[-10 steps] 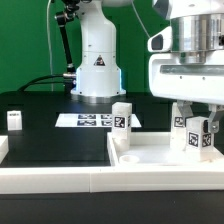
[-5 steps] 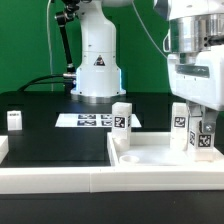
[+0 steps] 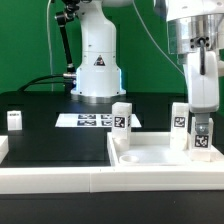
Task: Assemble square table
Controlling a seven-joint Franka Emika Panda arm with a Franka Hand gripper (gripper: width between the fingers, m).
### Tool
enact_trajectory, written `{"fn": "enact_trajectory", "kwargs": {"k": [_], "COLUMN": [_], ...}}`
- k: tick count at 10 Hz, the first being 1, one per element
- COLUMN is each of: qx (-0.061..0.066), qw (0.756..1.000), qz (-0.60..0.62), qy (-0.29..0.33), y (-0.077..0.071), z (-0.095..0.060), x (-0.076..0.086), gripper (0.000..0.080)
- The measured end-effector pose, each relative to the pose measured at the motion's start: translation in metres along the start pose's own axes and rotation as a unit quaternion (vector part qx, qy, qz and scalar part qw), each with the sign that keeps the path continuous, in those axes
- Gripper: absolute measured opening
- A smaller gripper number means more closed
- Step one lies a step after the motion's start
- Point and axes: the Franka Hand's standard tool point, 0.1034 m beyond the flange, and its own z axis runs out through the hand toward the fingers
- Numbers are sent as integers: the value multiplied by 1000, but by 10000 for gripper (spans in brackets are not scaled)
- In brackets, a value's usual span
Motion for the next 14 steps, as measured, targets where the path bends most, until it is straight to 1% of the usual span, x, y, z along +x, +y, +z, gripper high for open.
{"fn": "enact_trajectory", "kwargs": {"k": [1,2,3,4,5,6,7,8,9,11,12,13,14], "qx": [0,1,1,-1,-22,-23,-25,-21,-21,-20,-23,-39,-41], "qw": [1000,1000,1000,1000,998,996,986,977,966,948,936,902,877], "qz": [14,12,3,-24,-64,-87,-164,-211,-256,-318,-350,-429,-478], "qy": [0,-1,0,0,0,-2,-1,-2,-3,-4,-3,8,15], "y": [0,0,0,0,2,-1,-2,-3,-3,-3,-2,-1,-3], "z": [0,0,0,0,-1,-2,-2,-3,-2,-2,-2,-3,-3], "x": [0,0,0,0,0,-2,-1,-2,-2,-2,-1,0,1], "gripper": [290,363,363,499,617,639,639,648,648,648,648,648,648]}}
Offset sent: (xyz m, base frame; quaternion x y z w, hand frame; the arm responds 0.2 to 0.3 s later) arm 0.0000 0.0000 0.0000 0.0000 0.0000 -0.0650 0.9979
